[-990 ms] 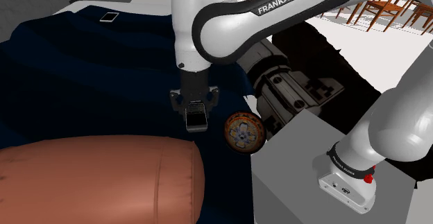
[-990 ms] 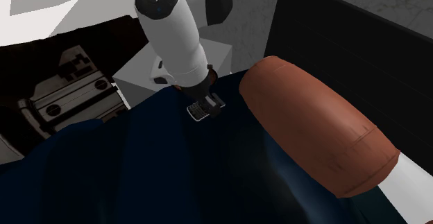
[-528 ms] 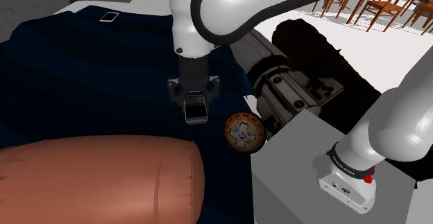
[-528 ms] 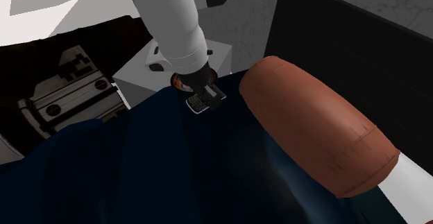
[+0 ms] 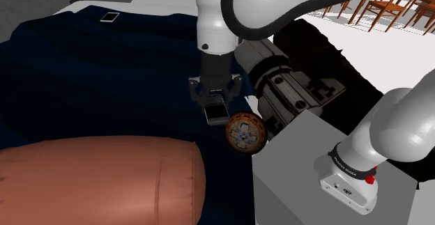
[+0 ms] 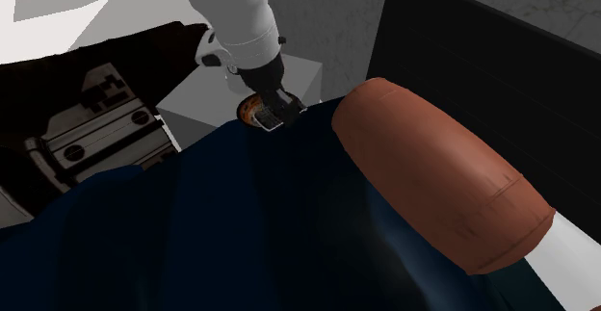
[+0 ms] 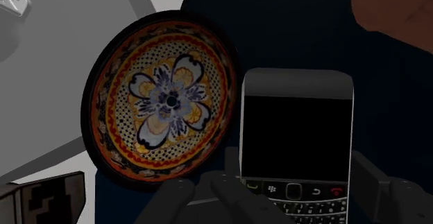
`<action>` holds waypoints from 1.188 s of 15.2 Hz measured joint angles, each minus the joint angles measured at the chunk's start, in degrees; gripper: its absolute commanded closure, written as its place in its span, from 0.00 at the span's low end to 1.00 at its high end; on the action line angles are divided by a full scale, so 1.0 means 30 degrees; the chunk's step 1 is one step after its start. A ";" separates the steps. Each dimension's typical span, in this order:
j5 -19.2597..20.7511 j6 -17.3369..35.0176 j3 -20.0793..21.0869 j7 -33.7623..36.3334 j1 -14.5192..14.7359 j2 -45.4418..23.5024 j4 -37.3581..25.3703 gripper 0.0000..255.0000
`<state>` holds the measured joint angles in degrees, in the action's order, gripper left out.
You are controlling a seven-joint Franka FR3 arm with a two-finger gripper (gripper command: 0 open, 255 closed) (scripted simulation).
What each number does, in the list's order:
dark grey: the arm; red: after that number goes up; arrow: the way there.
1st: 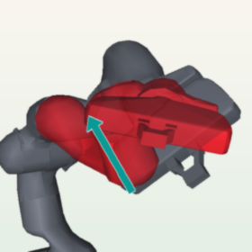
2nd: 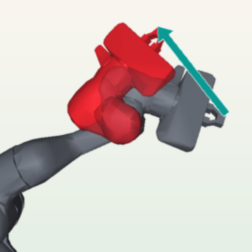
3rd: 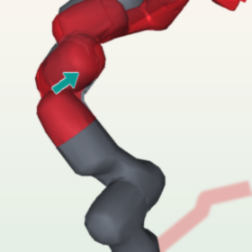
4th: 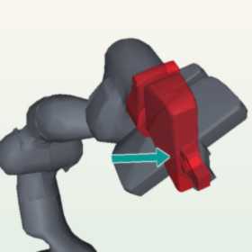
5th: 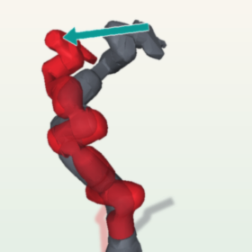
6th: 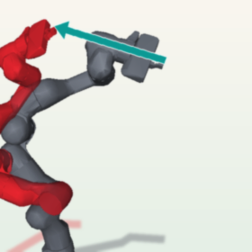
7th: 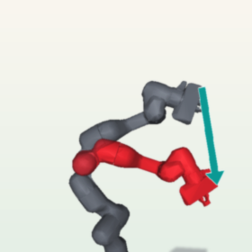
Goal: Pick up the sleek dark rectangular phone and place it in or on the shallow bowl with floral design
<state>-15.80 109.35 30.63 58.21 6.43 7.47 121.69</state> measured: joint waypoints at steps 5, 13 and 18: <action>-0.1778 -0.0676 -0.1040 -0.1819 0.0293 0.4415 0.3815 1.00; -0.2607 0.0046 -0.1391 -0.2725 0.0718 0.6362 0.6617 1.00; -0.2778 0.1491 -0.1102 -0.2970 0.0722 0.5803 0.7534 1.00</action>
<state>-24.13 113.83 27.32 49.30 8.59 24.88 144.29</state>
